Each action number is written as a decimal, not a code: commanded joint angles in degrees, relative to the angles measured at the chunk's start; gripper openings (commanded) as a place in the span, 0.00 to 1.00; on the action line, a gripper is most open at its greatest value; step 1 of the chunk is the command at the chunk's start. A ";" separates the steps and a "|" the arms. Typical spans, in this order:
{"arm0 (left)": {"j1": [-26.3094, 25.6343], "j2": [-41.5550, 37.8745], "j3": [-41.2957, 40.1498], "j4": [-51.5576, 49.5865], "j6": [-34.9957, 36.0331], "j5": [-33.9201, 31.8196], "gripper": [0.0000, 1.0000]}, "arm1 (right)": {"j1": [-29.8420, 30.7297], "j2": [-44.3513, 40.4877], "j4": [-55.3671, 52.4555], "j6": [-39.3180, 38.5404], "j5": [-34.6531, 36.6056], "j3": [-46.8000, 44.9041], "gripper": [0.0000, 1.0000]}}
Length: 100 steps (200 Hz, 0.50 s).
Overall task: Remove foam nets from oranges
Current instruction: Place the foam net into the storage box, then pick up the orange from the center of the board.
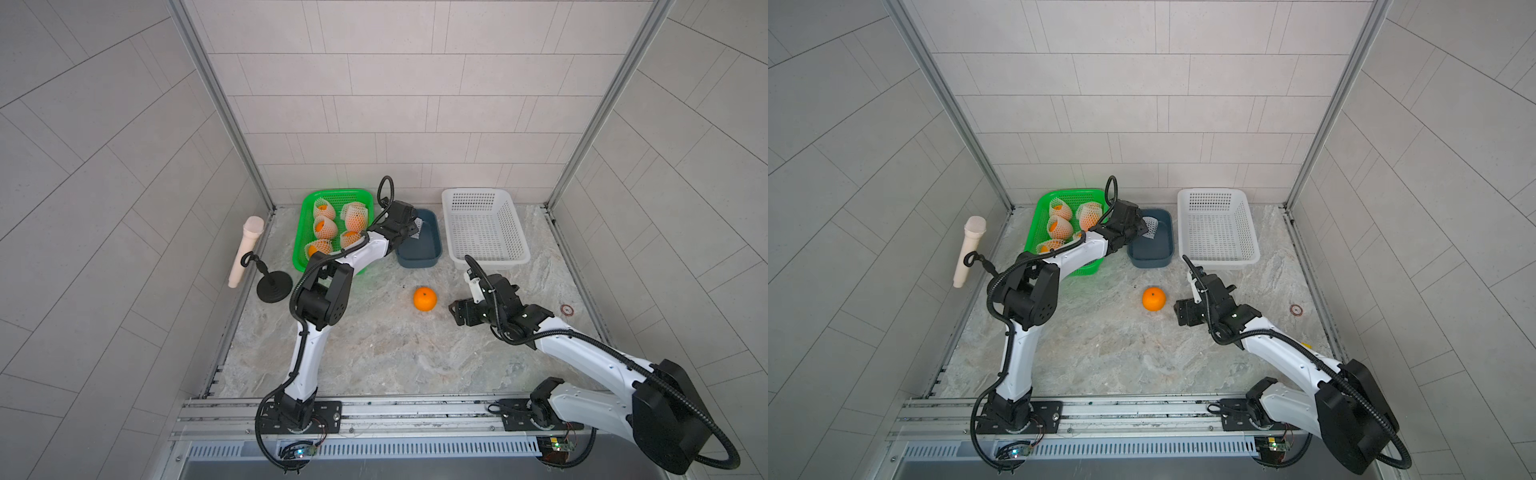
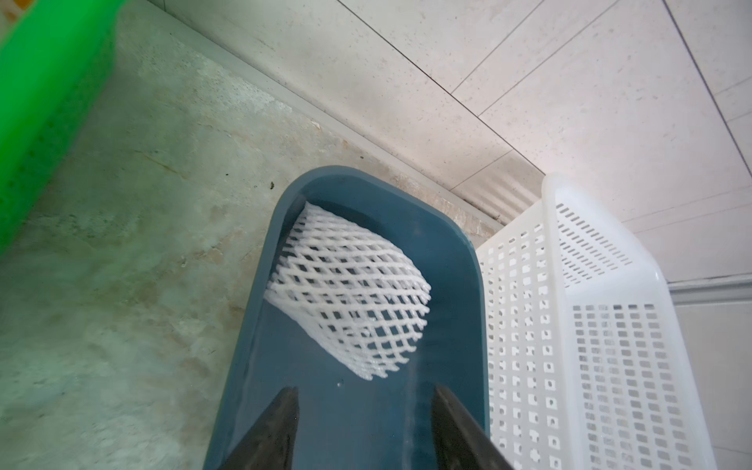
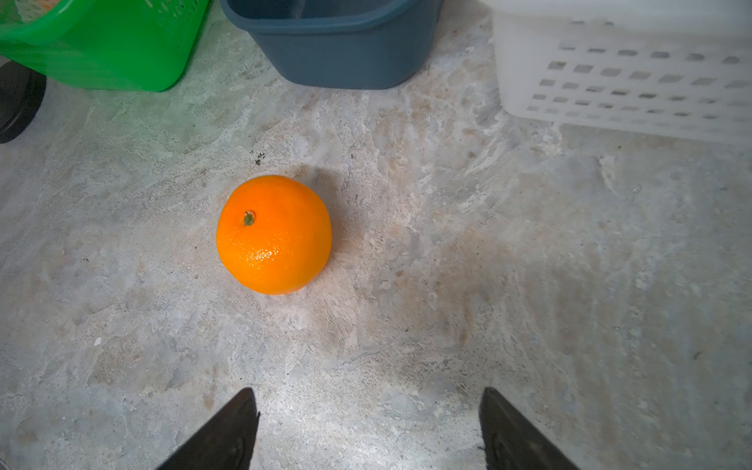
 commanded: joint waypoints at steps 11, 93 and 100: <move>-1.44 -7.25 -0.24 -7.04 7.89 -3.74 0.57 | 0.95 1.94 -0.95 1.58 3.03 3.33 0.88; -1.00 -23.75 -20.03 -6.78 14.91 12.30 0.59 | 5.13 7.80 -2.98 2.69 6.97 8.23 1.00; -1.04 -25.10 -21.70 -6.74 15.33 13.54 0.59 | 5.80 8.54 -3.27 2.73 7.79 8.78 1.00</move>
